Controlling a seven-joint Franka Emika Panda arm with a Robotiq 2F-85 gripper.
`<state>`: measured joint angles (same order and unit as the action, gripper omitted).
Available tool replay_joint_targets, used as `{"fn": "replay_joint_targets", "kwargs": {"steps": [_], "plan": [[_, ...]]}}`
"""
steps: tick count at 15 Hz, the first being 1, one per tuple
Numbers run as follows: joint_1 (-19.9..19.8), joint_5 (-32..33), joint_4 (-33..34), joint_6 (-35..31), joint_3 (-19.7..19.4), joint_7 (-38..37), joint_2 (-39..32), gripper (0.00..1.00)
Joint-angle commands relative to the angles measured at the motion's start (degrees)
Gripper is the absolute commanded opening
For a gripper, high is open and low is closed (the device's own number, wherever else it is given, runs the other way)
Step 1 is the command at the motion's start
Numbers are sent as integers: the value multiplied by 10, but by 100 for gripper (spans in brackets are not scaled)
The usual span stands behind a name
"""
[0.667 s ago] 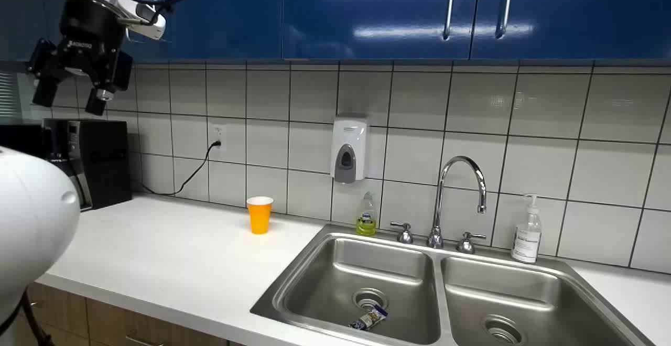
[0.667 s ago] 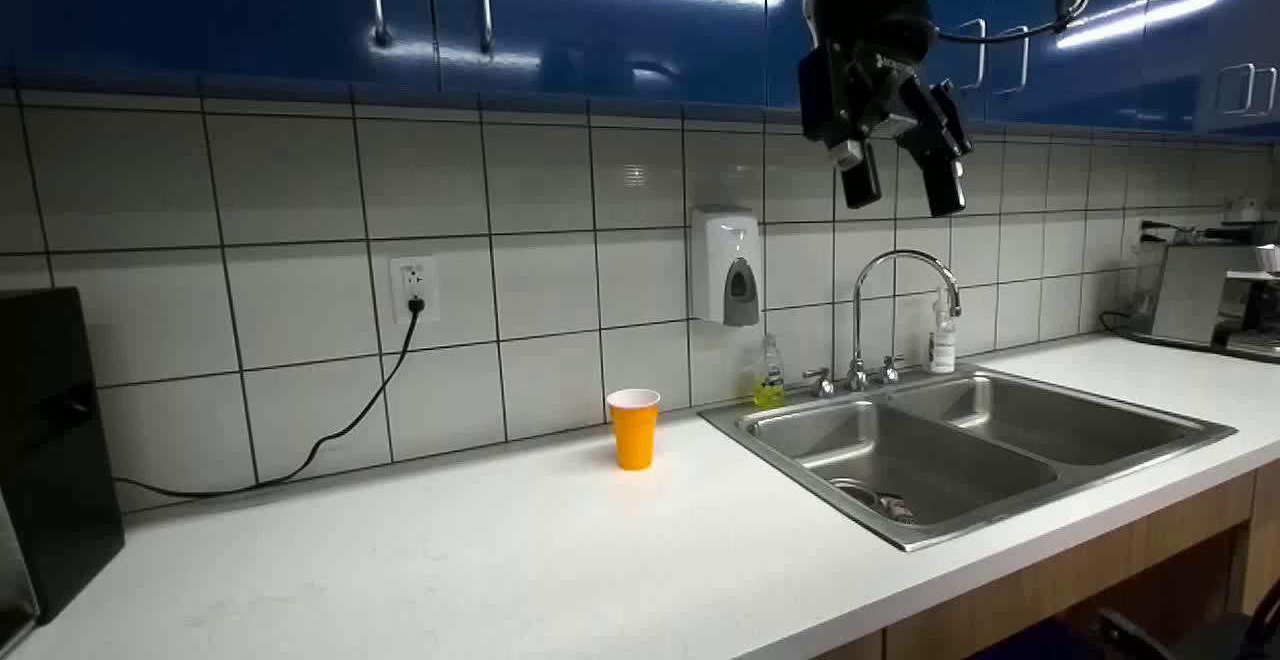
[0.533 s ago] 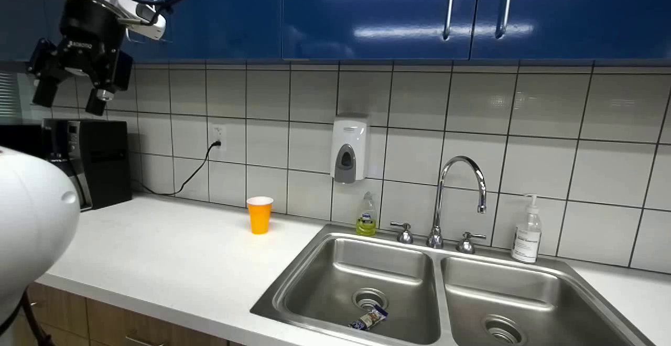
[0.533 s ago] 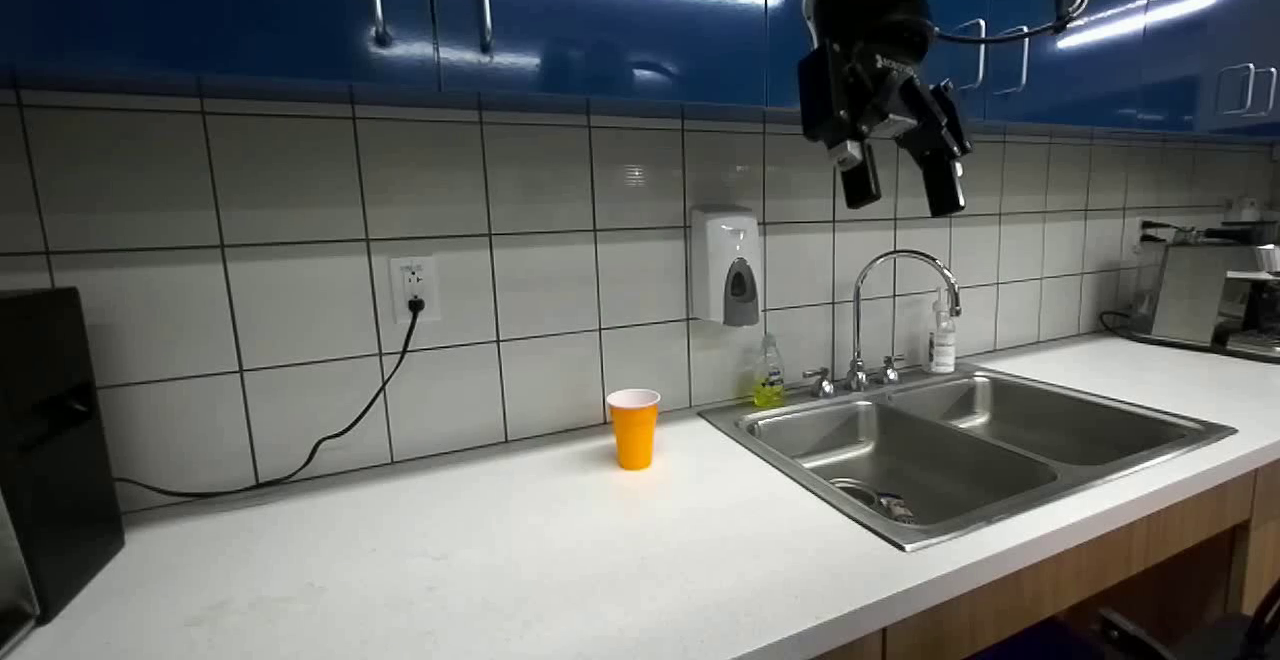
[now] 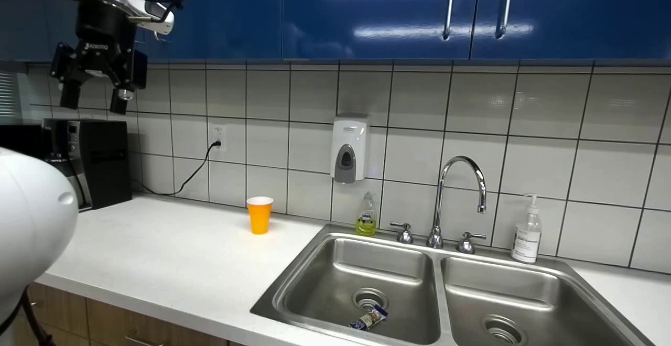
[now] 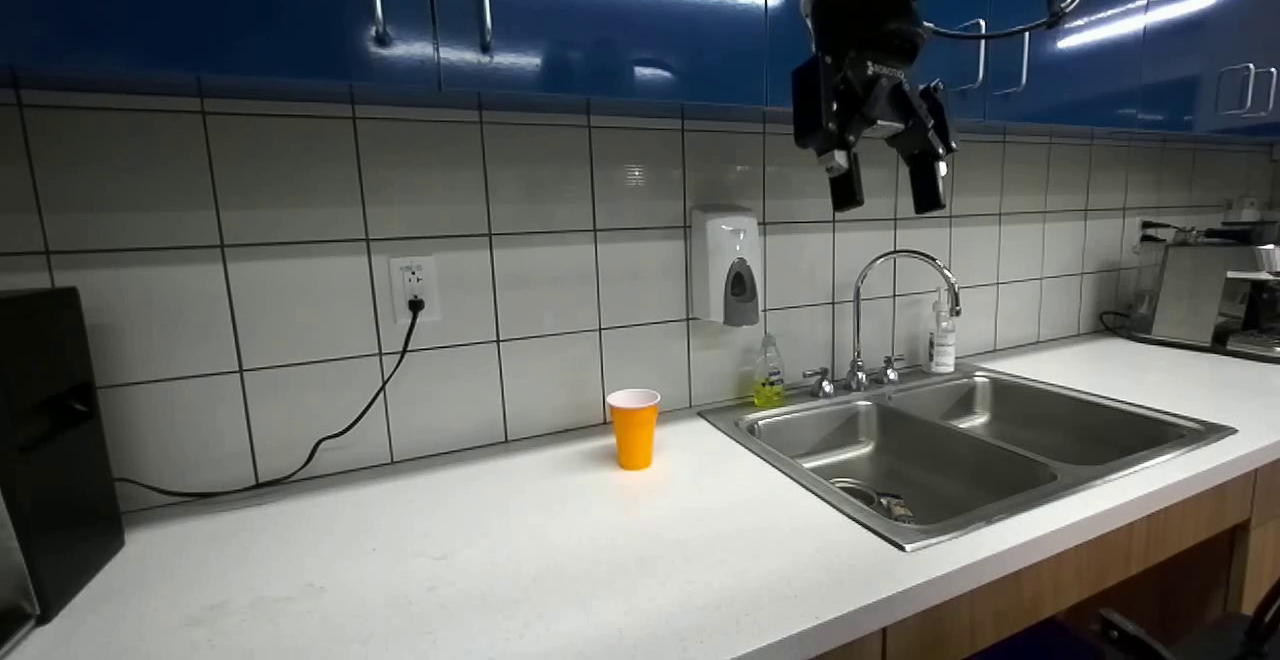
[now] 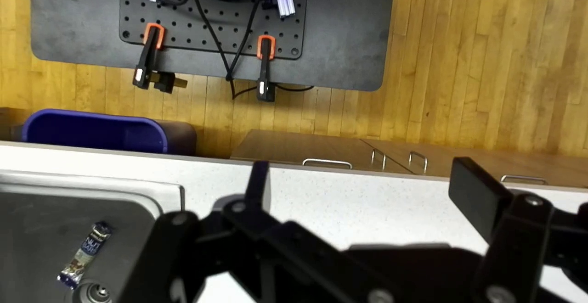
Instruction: Remove the black packet from the sink and put it on the counter.
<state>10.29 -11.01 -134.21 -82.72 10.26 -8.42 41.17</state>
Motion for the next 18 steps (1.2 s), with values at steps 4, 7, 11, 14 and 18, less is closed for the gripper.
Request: {"fn": "replay_joint_targets", "kwargs": {"steps": [4,7,11,14,18], "plan": [[-33,-5,-14,-91,-4,-15,28,100],[-45,-4,-23,-118,-16,-18,27,100],[-71,0,-41,-136,-45,-16,25,100],[-98,5,-51,-141,-74,-13,24,100],[-141,23,-53,-138,-114,-8,17,100]]}}
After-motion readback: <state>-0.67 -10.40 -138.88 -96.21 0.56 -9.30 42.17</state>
